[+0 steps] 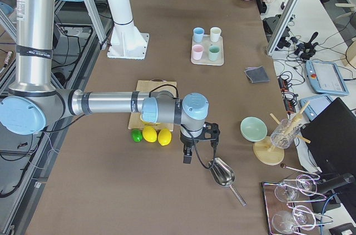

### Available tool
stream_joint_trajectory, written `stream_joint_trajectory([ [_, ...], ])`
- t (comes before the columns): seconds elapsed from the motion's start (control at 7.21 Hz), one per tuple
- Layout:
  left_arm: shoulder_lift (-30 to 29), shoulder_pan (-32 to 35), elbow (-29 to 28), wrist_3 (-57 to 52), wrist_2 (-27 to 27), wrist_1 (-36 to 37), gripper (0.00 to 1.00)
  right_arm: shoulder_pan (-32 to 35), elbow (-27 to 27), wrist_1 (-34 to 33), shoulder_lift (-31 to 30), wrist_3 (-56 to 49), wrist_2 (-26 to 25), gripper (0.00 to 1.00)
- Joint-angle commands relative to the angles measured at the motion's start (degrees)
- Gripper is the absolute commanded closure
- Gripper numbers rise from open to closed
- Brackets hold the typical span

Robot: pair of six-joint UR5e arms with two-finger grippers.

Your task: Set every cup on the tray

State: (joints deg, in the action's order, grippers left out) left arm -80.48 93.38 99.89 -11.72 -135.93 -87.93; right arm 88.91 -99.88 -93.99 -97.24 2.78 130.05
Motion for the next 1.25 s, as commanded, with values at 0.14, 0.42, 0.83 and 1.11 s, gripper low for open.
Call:
stream_joint_trajectory([
  [0.14,0.15,-0.04,1.53,-0.14,-0.12,-0.22,0.02,0.65,-0.31,0.04,-0.5,0.12,-0.06,0.0],
  [0.42,0.06,-0.04,1.8,-0.14,-0.12,-0.31,0.02,0.65,-0.4,0.13,-0.32,0.21,0.03,0.0],
  [0.83,0.06,-0.04,3.46,-0.14,0.31,-0.22,0.02,0.57,-1.28,0.13,-0.23,0.13,0.12,0.0],
  [1.11,0.06,-0.04,3.73,-0.14,0.32,-0.22,0.02,0.57,-1.28,0.21,-0.23,0.13,0.12,0.0],
])
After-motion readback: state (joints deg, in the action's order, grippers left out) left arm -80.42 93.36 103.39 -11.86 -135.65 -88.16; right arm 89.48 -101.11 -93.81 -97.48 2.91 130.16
